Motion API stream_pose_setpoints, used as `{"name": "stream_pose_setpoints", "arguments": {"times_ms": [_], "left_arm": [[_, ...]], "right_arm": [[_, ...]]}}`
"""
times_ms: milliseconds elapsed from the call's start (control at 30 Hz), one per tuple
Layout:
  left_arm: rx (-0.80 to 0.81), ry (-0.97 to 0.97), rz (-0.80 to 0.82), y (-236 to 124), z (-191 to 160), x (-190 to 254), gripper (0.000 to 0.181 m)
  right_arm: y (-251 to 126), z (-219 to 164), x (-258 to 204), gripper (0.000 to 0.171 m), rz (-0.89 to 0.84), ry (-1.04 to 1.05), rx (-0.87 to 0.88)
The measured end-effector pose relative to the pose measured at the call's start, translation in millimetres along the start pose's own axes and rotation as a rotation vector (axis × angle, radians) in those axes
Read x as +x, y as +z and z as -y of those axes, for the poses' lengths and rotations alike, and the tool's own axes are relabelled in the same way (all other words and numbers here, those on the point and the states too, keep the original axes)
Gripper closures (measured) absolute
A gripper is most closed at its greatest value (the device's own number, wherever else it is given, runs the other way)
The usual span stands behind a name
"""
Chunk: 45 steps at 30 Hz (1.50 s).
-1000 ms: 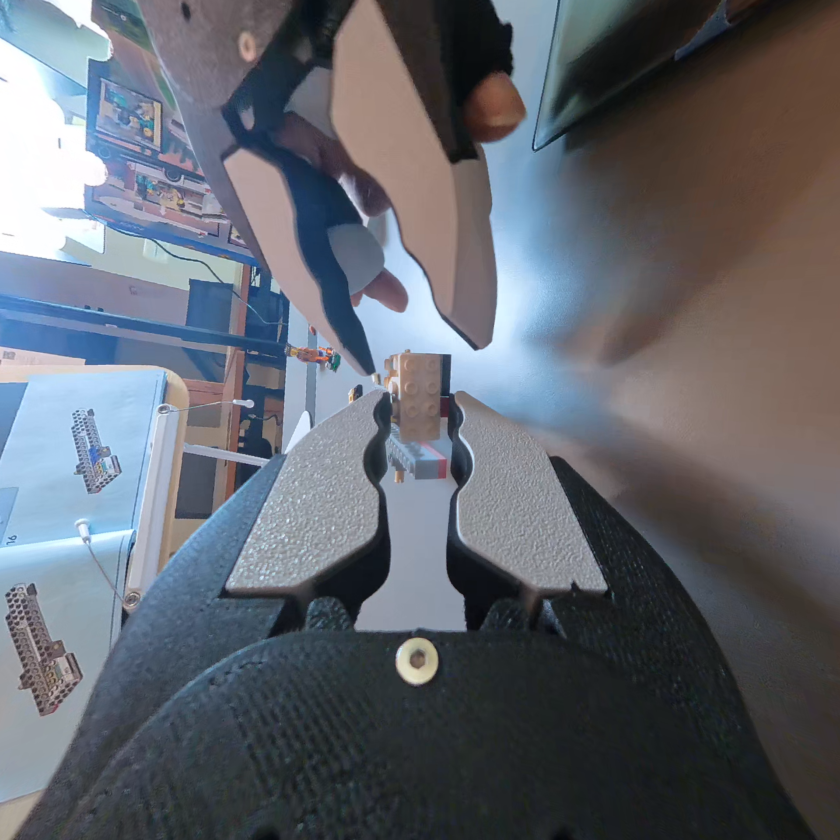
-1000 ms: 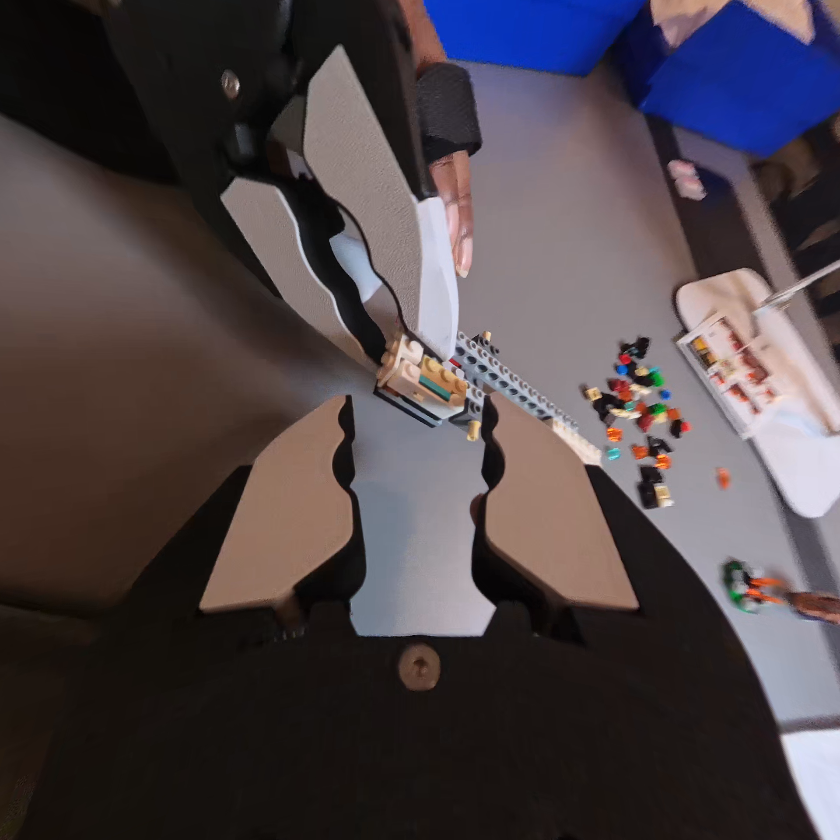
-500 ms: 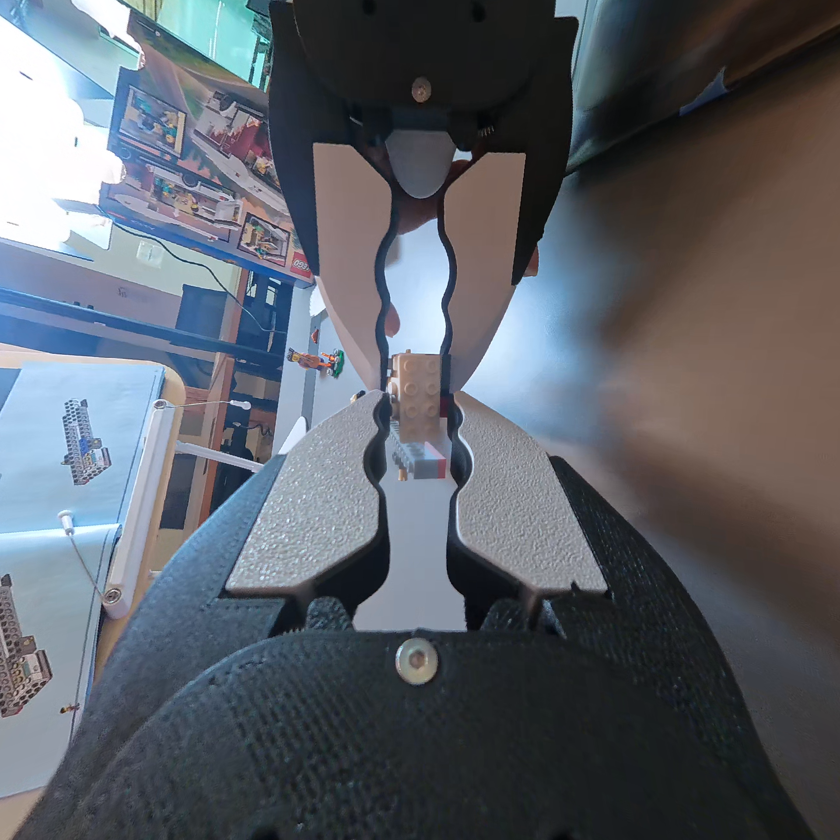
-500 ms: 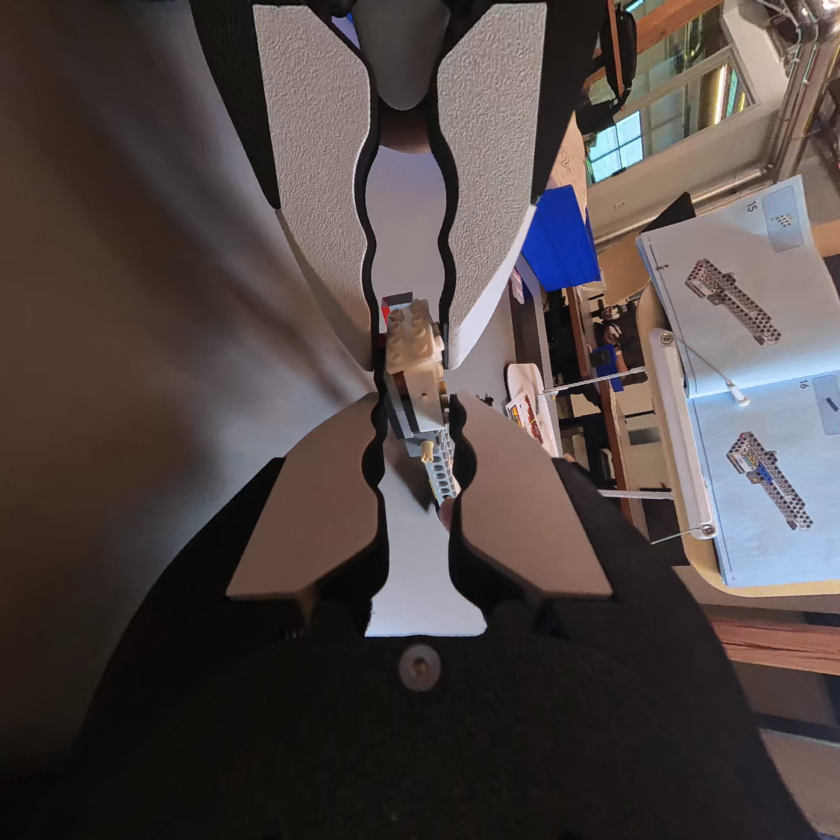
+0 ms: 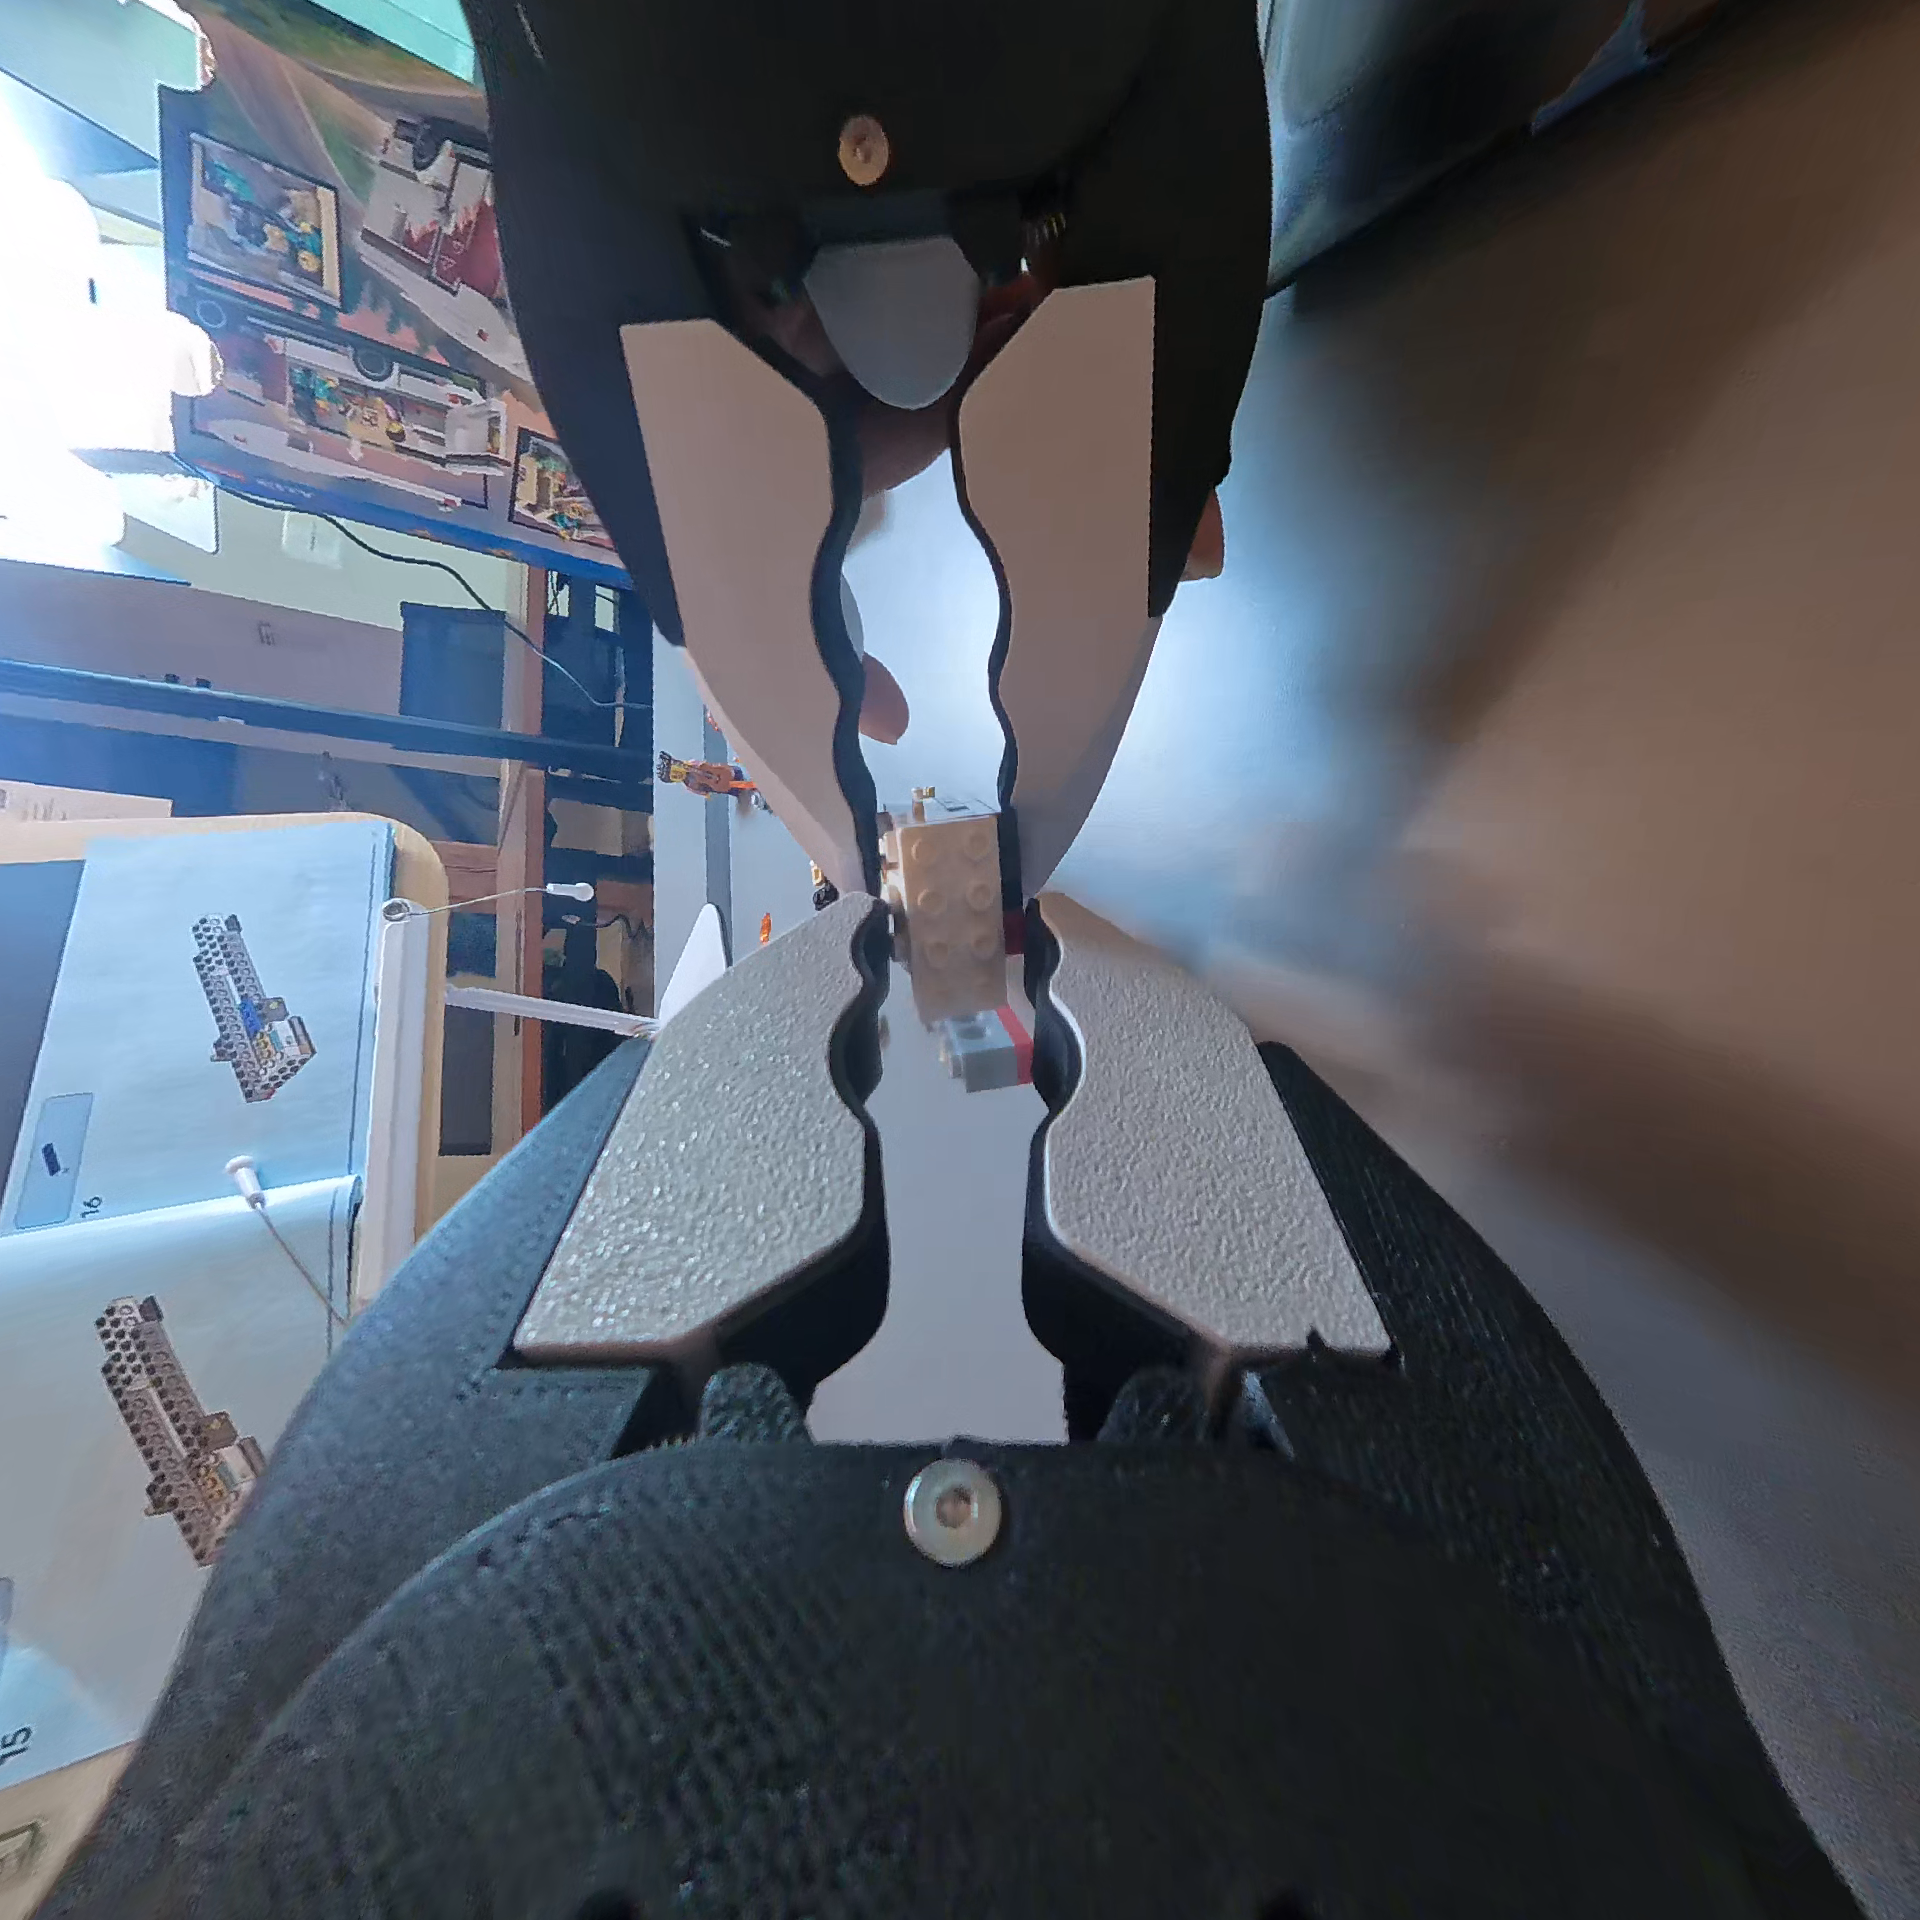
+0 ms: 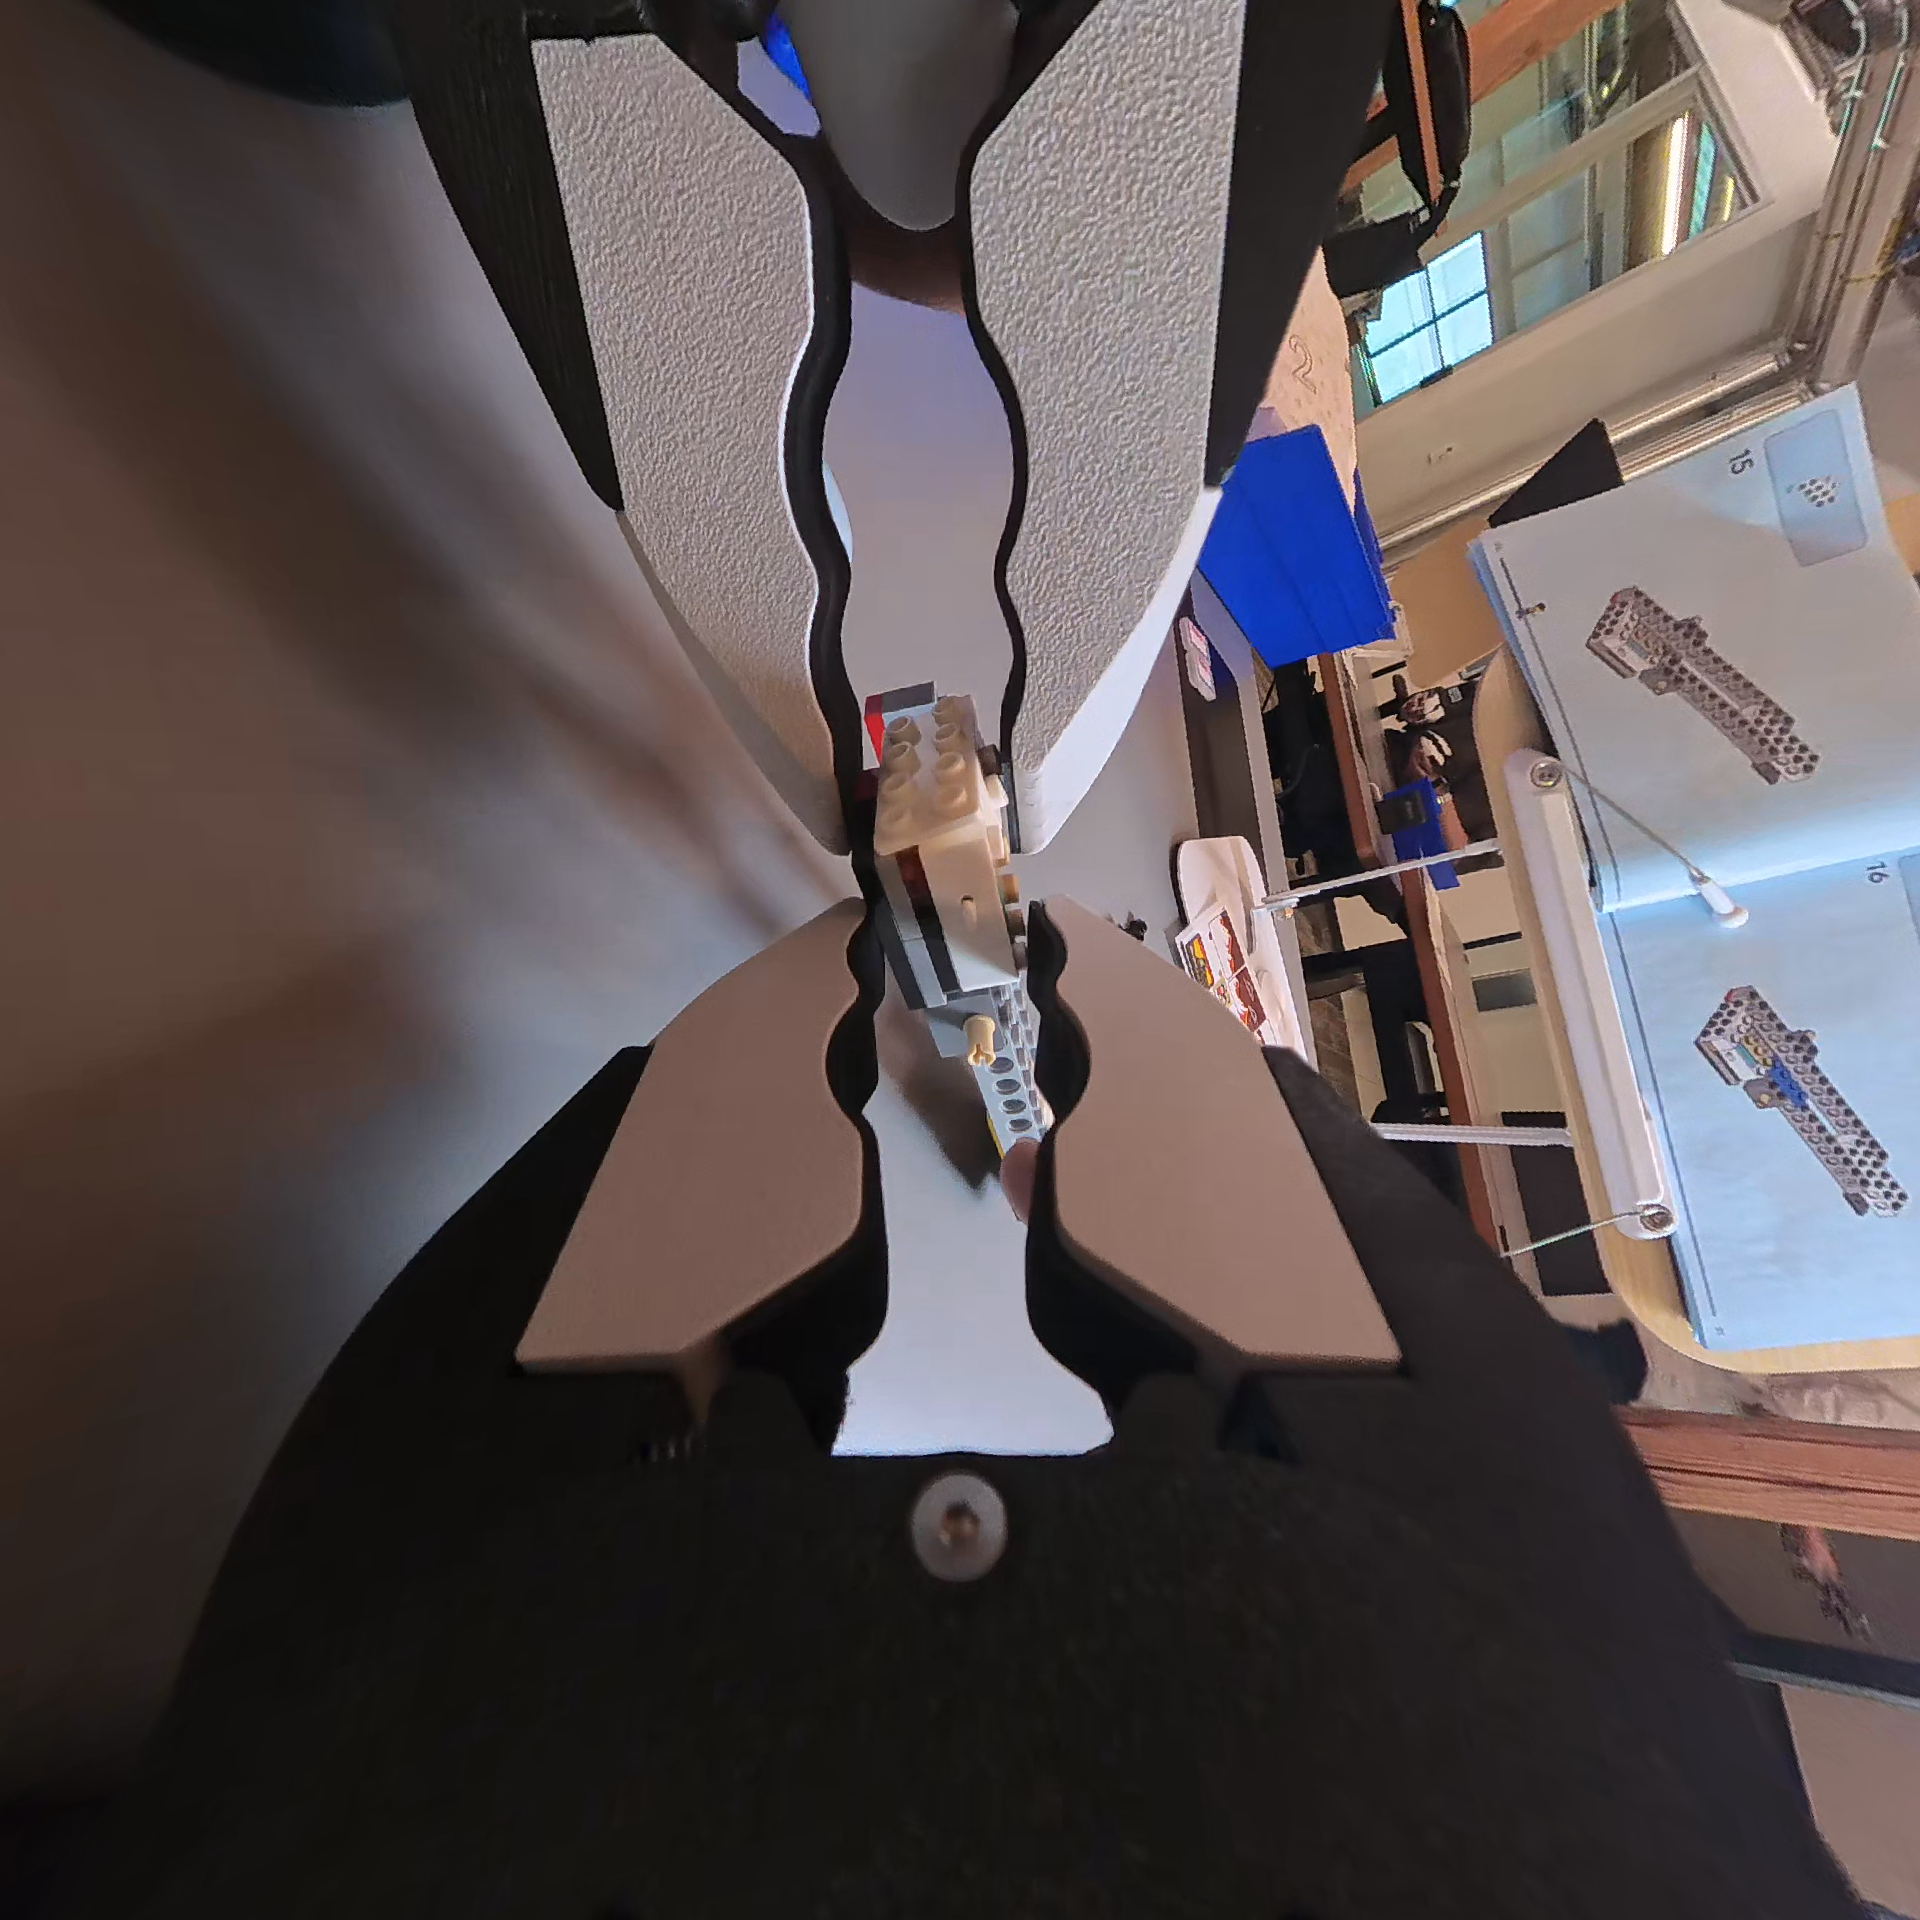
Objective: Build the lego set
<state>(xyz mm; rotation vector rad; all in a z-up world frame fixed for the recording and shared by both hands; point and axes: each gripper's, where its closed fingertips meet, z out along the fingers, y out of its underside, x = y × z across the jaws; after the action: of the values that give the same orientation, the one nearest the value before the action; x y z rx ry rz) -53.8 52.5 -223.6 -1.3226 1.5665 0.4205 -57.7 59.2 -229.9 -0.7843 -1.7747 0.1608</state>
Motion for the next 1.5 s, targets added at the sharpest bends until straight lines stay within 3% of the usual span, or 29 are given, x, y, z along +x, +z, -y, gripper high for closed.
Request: {"name": "stream_pose_setpoints", "arguments": {"times_ms": [333,533,933,1200,1500], "left_arm": [[0.019,-0.020,-0.061,-3.8,4.6,6.5,0.157],[0.043,-0.075,-0.078,-5.6,5.8,4.3,0.157],[0.042,-0.112,-0.169,-4.5,4.1,5.7,0.157],[0.066,-0.145,-0.162,-4.8,4.8,2.4,0.156],[0.046,-0.046,0.002,-8.6,2.8,-13.4,0.155]], "right_arm": [[-2.7,4.6,-7.6,0.144,0.024,-0.032,0.028],[-12.2,14.5,-0.4,0.137,-0.056,-0.108,0.078],[-14.5,30.1,-6.4,0.148,-0.144,-0.307,0.125],[-13.8,30.0,-2.2,0.149,-0.121,-0.188,0.142],[-13.8,28.2,11.4,0.149,-0.141,-0.065,0.146]]}}
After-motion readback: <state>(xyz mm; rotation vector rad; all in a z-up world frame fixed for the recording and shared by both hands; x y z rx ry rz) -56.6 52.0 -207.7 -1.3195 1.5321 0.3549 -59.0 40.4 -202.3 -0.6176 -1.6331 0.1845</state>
